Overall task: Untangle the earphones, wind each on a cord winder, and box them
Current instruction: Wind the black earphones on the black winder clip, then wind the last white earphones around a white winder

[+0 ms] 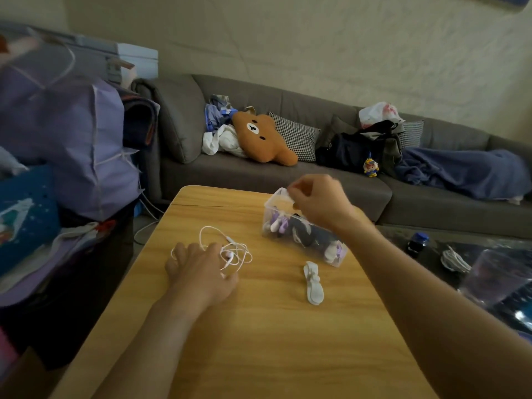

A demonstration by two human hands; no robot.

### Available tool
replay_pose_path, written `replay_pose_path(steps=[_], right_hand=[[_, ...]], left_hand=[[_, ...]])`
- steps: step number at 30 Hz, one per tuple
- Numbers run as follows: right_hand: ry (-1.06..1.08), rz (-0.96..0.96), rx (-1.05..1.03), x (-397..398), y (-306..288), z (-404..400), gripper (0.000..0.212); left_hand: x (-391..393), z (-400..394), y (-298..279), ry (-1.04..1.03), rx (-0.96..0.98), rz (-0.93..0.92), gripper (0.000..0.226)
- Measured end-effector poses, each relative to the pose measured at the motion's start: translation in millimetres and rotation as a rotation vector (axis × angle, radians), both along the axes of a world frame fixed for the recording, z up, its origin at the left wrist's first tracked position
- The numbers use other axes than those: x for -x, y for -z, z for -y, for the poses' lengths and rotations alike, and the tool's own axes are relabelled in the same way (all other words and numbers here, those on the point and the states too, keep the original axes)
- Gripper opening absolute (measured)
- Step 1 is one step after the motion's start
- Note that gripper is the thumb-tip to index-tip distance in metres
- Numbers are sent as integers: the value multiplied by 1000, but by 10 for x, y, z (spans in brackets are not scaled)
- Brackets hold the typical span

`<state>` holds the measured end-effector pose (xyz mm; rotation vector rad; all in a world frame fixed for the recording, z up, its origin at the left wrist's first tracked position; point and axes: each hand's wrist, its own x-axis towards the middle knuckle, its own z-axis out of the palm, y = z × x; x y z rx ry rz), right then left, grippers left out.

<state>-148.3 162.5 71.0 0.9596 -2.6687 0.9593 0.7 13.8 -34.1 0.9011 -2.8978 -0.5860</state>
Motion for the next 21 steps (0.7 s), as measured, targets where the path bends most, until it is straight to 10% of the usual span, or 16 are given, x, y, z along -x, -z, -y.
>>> replay_pose_path(steps=[7,10,16,21], right_hand=[[-304,147,-290,-670,843,11,74],[-294,73,-147,-771,1156,-55,43],[-236,-37,-118,-736,1195,-252,9],[-213,135,-24,-753,1059,-456,8]], left_hand=[[-128,-31,-8,105,-117,-328,12],[-127,-90,-30,206,-330,-385,4],[-149,-133,20,212,-180,-214,58],[-143,-138,-27,207,-34,-188,17]])
